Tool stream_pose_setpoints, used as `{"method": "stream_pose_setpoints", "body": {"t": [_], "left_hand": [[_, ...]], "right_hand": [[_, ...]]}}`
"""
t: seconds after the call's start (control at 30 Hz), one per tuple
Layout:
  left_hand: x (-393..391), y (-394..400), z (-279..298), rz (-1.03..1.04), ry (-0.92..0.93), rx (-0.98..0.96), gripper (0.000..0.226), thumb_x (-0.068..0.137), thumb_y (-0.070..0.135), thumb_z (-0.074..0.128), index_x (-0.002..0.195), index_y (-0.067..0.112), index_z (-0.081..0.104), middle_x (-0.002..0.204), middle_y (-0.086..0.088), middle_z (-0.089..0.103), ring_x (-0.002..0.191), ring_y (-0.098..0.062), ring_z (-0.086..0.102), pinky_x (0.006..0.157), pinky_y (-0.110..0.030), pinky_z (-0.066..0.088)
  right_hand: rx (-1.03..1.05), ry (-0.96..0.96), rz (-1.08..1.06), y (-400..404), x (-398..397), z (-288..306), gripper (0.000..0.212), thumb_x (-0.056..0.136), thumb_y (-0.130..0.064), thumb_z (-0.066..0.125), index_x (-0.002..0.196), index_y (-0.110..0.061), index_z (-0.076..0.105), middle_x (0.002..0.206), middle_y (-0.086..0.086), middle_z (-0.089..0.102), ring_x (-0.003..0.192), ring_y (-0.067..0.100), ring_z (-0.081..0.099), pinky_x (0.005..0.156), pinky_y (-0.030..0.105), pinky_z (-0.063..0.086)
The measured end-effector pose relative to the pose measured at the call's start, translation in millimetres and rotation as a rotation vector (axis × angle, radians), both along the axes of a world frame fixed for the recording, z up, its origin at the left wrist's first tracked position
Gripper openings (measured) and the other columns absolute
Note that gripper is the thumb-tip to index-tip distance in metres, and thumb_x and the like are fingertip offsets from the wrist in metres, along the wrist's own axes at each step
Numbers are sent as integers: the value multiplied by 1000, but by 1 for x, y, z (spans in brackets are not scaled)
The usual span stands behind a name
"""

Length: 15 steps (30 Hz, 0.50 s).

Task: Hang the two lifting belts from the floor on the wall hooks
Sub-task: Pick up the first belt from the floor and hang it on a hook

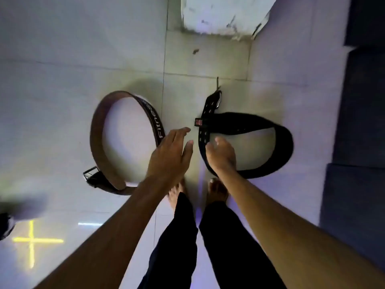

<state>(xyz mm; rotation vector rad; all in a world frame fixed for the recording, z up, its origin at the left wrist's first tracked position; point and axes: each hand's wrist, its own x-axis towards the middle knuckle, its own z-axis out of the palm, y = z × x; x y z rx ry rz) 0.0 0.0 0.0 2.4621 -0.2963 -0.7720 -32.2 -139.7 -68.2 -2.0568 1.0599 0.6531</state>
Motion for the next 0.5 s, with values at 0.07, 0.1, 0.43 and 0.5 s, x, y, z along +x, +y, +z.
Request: {"method": "stream_pose_setpoints", "body": {"t": [0.07, 0.1, 0.43, 0.5], "left_hand": [[0, 3, -32, 62, 27, -22, 38, 104, 30, 40, 139, 18, 49, 137, -4, 57, 123, -25, 58, 96, -41, 48], [-2, 6, -49, 71, 39, -25, 36, 104, 29, 41, 138, 19, 49, 136, -2, 58, 121, -24, 59, 96, -40, 48], [6, -5, -19, 189, 173, -96, 35, 105, 27, 40, 136, 19, 52, 133, -1, 61, 105, -9, 57, 84, -20, 35], [15, -19, 17, 202, 175, -84, 40, 105, 31, 38, 141, 16, 47, 142, -5, 55, 122, -19, 57, 95, -28, 40]], "right_hand": [[18, 43, -77, 3, 13, -37, 48, 88, -39, 57, 124, -8, 56, 129, 16, 61, 120, 34, 56, 95, 38, 46], [17, 44, -103, 5, 18, -55, 47, 86, -41, 60, 120, -10, 59, 122, 13, 65, 114, 33, 60, 89, 36, 49], [73, -5, -120, -28, 29, -8, 13, 78, -22, 66, 88, -16, 71, 86, 2, 76, 81, 23, 69, 72, 34, 55], [131, -31, -101, -39, 20, 36, 21, 73, -27, 66, 89, -14, 71, 82, 3, 76, 82, 24, 71, 78, 42, 58]]}}
